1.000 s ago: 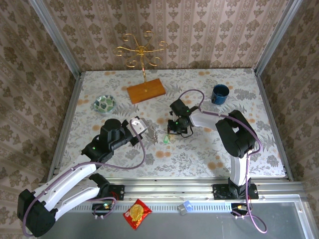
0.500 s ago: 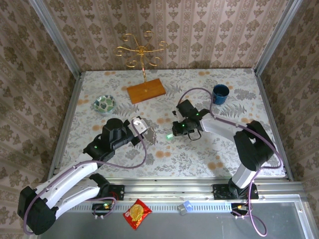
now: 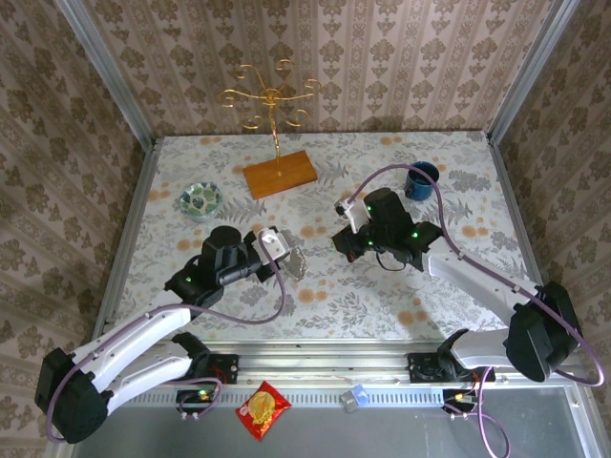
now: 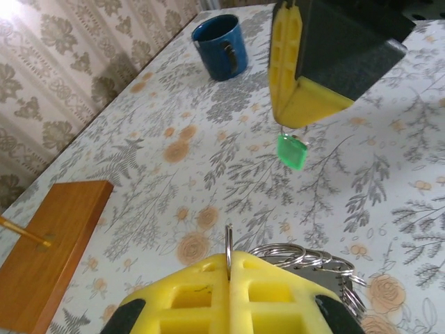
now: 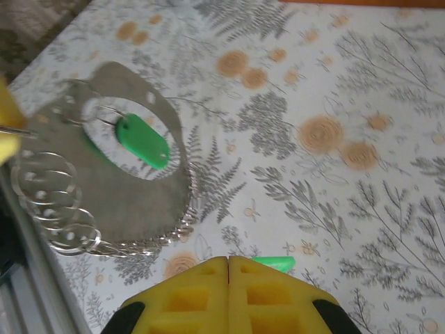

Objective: Put the keys on the keyring

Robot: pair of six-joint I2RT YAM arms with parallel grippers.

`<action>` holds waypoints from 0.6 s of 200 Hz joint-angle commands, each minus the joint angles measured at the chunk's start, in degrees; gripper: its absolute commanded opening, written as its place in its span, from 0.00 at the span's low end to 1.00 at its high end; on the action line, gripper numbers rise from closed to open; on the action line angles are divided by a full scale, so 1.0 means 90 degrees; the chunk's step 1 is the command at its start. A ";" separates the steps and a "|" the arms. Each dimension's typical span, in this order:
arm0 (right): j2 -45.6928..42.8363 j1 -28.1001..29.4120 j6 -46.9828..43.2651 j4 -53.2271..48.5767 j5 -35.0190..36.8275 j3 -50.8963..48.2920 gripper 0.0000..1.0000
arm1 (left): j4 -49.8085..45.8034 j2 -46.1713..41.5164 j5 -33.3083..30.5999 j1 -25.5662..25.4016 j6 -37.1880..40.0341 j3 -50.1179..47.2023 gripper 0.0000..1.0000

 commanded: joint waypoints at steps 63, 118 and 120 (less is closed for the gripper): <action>-0.0351 0.0199 -0.1317 -0.0362 -0.1377 0.0340 0.00 | 0.0336 0.0075 0.1388 -0.0177 0.0224 0.0314 0.00; -0.0260 0.0460 -0.1388 -0.0318 -0.1624 0.0573 0.00 | 0.0378 0.0309 0.1662 -0.0220 0.0031 0.0382 0.00; -0.0260 0.0460 -0.1391 -0.0309 -0.1644 0.0571 0.00 | 0.0373 0.0313 0.1659 -0.0221 0.0025 0.0384 0.00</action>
